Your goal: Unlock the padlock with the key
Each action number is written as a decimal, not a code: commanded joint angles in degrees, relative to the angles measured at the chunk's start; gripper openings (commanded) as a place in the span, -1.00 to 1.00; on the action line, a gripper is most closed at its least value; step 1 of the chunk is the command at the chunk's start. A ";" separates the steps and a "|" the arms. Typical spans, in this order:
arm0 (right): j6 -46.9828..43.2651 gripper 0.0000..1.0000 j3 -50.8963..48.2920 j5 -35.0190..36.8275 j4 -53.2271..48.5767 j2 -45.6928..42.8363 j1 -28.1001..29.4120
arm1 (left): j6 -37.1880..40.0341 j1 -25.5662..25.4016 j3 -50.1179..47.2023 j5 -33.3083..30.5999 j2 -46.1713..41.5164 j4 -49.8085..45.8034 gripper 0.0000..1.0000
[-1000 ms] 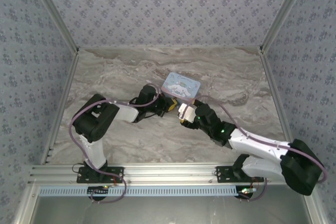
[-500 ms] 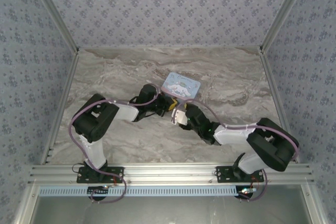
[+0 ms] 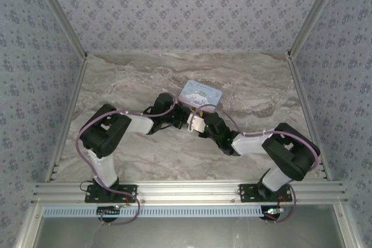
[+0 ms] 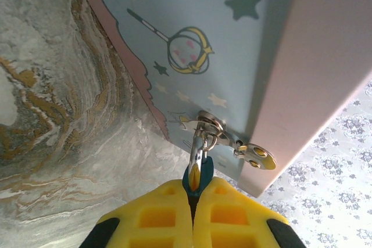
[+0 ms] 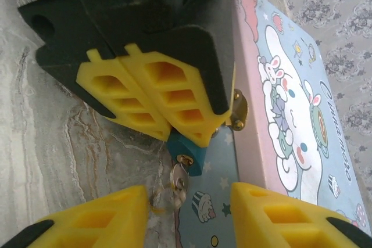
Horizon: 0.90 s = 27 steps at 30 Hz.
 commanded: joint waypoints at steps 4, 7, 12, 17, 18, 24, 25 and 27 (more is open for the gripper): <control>0.83 -0.33 2.77 -0.44 2.08 1.87 -0.38 | -0.90 0.24 0.94 1.01 -1.07 -0.01 -1.00; 0.95 -0.46 3.20 -0.25 1.93 2.24 -0.38 | -1.00 0.23 0.72 0.99 -0.97 0.32 -1.00; 1.19 -0.76 3.64 0.13 1.18 2.30 -0.38 | -1.24 0.28 0.63 1.05 -0.99 0.62 -1.00; 1.40 -0.98 4.11 0.60 0.08 2.30 -0.47 | -1.14 0.24 0.54 1.05 -0.97 0.82 -1.00; 1.55 -1.00 4.12 0.69 0.03 2.22 -0.49 | -1.20 0.23 0.41 1.05 -0.97 0.80 -1.00; 3.50 -1.00 4.26 1.33 -1.67 0.89 -0.49 | -1.48 0.24 0.18 0.96 -0.98 1.45 -1.00; 4.35 -1.00 4.48 1.28 -2.41 0.55 -0.40 | -1.47 0.25 0.13 0.93 -1.01 1.55 -1.00; 6.04 -1.00 4.81 1.08 -3.71 -0.07 -0.31 | -1.47 0.23 0.12 0.97 -0.97 1.54 -1.00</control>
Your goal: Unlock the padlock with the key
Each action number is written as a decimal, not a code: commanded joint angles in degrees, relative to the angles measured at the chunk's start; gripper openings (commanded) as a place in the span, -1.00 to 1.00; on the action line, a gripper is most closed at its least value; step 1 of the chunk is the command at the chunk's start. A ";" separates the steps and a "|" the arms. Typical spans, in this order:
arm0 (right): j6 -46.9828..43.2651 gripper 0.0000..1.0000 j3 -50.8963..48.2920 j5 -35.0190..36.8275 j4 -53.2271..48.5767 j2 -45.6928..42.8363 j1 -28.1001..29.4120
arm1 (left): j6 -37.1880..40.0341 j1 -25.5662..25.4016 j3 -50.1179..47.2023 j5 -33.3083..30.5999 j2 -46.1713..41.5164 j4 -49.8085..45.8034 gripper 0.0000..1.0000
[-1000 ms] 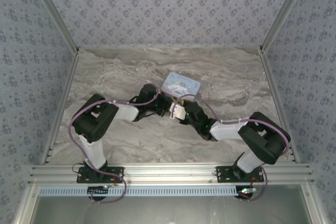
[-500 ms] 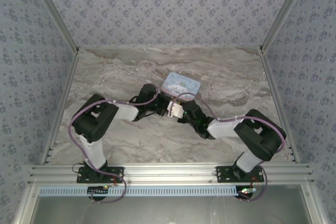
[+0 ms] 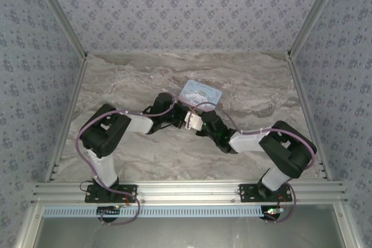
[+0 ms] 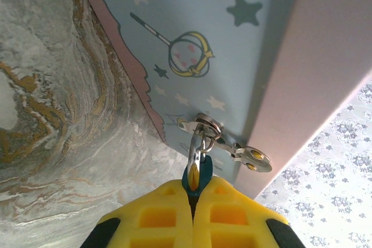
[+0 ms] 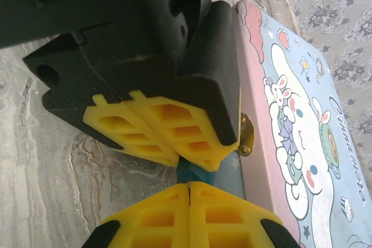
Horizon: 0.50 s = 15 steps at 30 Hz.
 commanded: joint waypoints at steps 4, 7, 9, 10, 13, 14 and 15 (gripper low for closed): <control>7.82 -1.00 3.21 2.11 -5.57 -2.80 0.07 | -0.27 -0.13 -0.03 0.96 -1.01 1.35 -1.00; 12.55 -1.00 4.14 1.90 -7.61 -3.16 0.17 | -0.27 -0.14 -0.09 0.94 -1.01 1.31 -1.00; 16.19 -1.00 5.03 1.85 -9.54 -3.00 0.10 | -0.27 -0.14 -0.17 0.92 -1.05 1.42 -1.00; 17.67 -1.00 5.32 1.80 -10.13 -2.90 0.09 | -0.27 -0.12 -0.25 0.87 -1.06 1.42 -1.00; 22.85 -1.00 5.04 0.40 -10.20 -3.02 -0.20 | -0.24 -0.09 -0.35 0.81 -1.05 1.42 -1.00; 24.72 -1.00 4.78 -0.46 -10.03 -3.02 -0.41 | -0.27 -0.14 -0.41 0.80 -1.05 1.45 -1.00; 26.49 -1.00 4.59 -1.46 -9.88 -3.10 -0.72 | -0.27 -0.14 -0.42 0.81 -1.05 1.46 -1.00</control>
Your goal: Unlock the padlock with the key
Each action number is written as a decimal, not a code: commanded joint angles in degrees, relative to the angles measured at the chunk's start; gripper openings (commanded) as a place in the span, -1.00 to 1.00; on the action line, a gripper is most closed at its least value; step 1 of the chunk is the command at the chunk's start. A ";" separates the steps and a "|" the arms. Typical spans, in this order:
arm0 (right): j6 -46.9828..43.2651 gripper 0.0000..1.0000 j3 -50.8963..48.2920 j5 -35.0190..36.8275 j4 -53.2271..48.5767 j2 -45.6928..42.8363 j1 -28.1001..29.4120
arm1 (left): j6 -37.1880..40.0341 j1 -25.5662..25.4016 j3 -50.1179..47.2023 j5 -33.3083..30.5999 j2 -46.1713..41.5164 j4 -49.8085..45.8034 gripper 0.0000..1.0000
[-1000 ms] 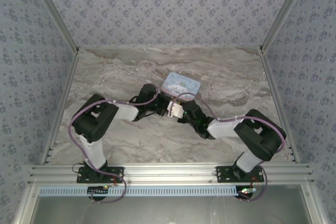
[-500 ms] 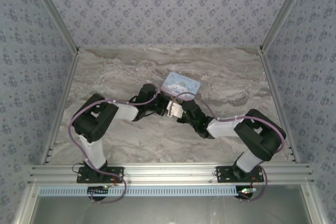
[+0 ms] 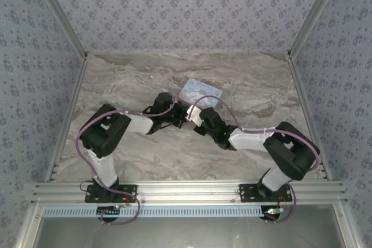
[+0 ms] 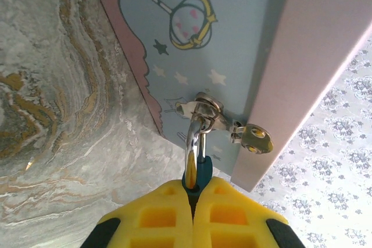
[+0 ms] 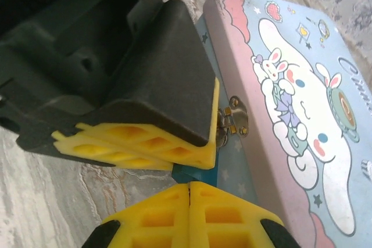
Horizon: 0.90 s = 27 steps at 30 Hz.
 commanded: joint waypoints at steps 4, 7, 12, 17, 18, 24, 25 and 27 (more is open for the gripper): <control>14.47 -1.00 -0.10 -5.49 -0.11 -1.79 -2.02 | 0.13 -0.14 -0.38 0.55 -0.97 0.53 -1.00; 19.68 -1.00 -1.25 -8.73 0.74 -2.38 -3.56 | 0.20 -0.13 -0.38 0.47 -0.99 0.40 -1.00; 29.07 -1.00 -4.25 -14.29 3.43 -3.57 -7.18 | 0.93 -0.12 0.09 0.46 -1.14 -0.79 -1.00; 36.92 -1.00 -8.15 -20.15 8.64 -4.61 -11.03 | 0.94 -0.18 0.46 0.33 -1.06 -1.19 -1.00; 38.23 -1.00 -8.68 -21.56 9.48 -4.66 -11.76 | 0.99 -0.23 0.59 0.36 -0.98 -1.19 -1.00; 45.17 -1.00 -9.10 -27.23 11.12 -3.59 -14.45 | 1.13 -0.38 1.14 0.36 -0.73 -1.50 -1.00; 46.24 -1.00 -9.11 -27.90 11.25 -3.29 -14.73 | 1.24 -0.40 1.31 0.45 -0.70 -1.59 -1.00; 48.09 -1.00 -9.13 -28.60 11.64 -2.51 -15.19 | 1.39 -0.43 1.43 0.34 -0.71 -1.85 -0.97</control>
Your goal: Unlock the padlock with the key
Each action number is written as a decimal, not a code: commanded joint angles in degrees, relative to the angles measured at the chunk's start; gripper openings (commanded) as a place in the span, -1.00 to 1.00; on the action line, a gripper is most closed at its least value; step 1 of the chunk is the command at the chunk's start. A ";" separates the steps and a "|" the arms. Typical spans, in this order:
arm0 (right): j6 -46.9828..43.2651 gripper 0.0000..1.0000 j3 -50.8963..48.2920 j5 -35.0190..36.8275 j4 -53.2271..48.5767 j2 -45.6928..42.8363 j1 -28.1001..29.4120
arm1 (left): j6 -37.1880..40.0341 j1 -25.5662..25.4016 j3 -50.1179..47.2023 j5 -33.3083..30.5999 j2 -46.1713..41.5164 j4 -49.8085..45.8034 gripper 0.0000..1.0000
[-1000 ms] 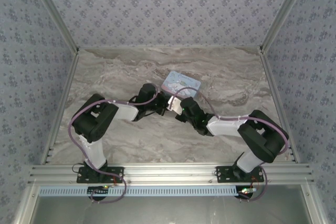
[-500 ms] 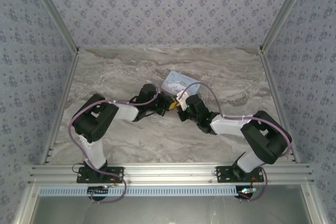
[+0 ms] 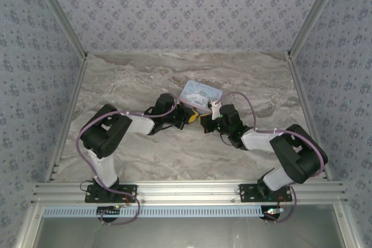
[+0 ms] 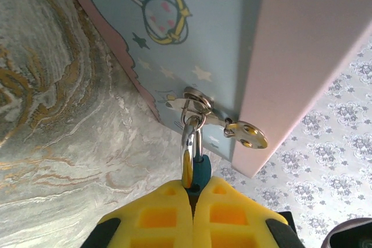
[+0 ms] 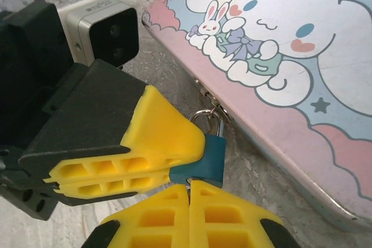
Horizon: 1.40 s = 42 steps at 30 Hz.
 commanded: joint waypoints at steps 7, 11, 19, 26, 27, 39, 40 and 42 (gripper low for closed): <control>6.81 -1.00 -1.33 1.80 0.47 2.03 -1.95 | 2.56 0.65 1.24 -1.55 -1.64 -3.97 -0.47; 7.63 -1.00 -1.48 2.83 -0.21 1.99 -2.10 | 3.79 1.13 0.88 -2.27 -3.34 -6.37 -0.18; 11.85 -1.00 -3.02 2.73 2.02 2.62 -2.39 | 9.05 3.18 1.19 -4.15 -9.19 -13.36 -0.01; 20.20 -1.00 -5.53 2.19 5.02 3.70 -3.07 | 16.37 4.92 4.36 -5.84 -14.13 -18.46 0.11; 21.52 -1.00 -5.87 1.99 5.81 3.83 -3.16 | 17.52 5.12 5.02 -6.23 -14.78 -19.16 0.13; 28.99 -1.00 -7.27 -0.51 6.88 5.69 -4.81 | 27.41 6.94 9.63 -10.13 -21.92 -22.40 0.29; 29.21 -1.00 -7.37 -0.71 6.83 5.79 -4.89 | 28.00 6.98 9.79 -10.69 -22.47 -22.68 0.30; 29.60 -0.98 -7.57 -1.06 6.68 5.84 -5.19 | 29.11 7.14 9.62 -11.95 -23.77 -23.41 0.33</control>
